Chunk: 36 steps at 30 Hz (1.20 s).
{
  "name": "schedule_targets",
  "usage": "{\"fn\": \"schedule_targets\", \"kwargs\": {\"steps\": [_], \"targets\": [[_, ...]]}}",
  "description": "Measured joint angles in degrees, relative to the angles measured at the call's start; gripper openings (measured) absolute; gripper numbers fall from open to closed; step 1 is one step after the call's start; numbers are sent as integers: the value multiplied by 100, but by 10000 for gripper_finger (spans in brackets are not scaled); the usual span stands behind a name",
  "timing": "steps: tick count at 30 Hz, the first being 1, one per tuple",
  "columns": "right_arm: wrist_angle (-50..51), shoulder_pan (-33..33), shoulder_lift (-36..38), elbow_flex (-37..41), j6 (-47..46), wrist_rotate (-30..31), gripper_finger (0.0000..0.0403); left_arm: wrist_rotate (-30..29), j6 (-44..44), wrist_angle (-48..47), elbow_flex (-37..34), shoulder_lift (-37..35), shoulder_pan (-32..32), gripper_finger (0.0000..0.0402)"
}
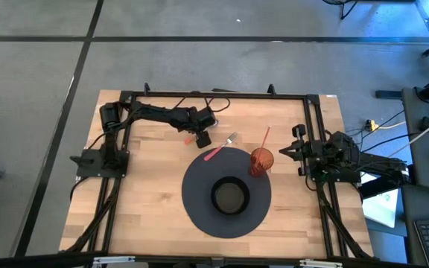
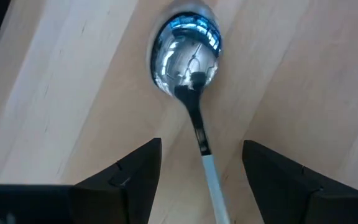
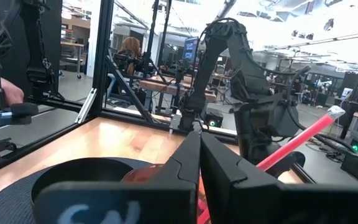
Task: Pick & Place Utensil
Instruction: Put the orange spoon into the black bowl on the blue mat
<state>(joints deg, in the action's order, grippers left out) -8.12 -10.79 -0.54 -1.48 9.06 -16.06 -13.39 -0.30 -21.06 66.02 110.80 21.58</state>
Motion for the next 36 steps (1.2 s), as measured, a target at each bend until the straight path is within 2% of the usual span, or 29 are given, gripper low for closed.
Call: {"fn": "schedule_targets", "kwargs": {"steps": [3,6,14,18,24,27,34,36], "targets": [[33,0,0,0,0,0,13,4,81,-9,-5,-41,-4,208],[33,-1,0,0,0,-2,13,-35,100,-38,-17,-93,-6,176],[33,0,0,0,0,-2,13,-97,170,-121,-17,-116,94,19],[33,-1,0,0,0,-1,13,57,326,-203,-15,-130,113,10],[33,0,0,0,0,0,13,1365,404,-390,-18,-360,203,7],[34,0,0,0,0,-2,13,1815,402,-320,-15,-589,241,6],[52,-2,0,0,0,-2,13,2134,371,-379,-15,-1099,219,5],[59,-1,0,0,0,0,13,2060,385,-453,-15,-1180,159,5]]}}
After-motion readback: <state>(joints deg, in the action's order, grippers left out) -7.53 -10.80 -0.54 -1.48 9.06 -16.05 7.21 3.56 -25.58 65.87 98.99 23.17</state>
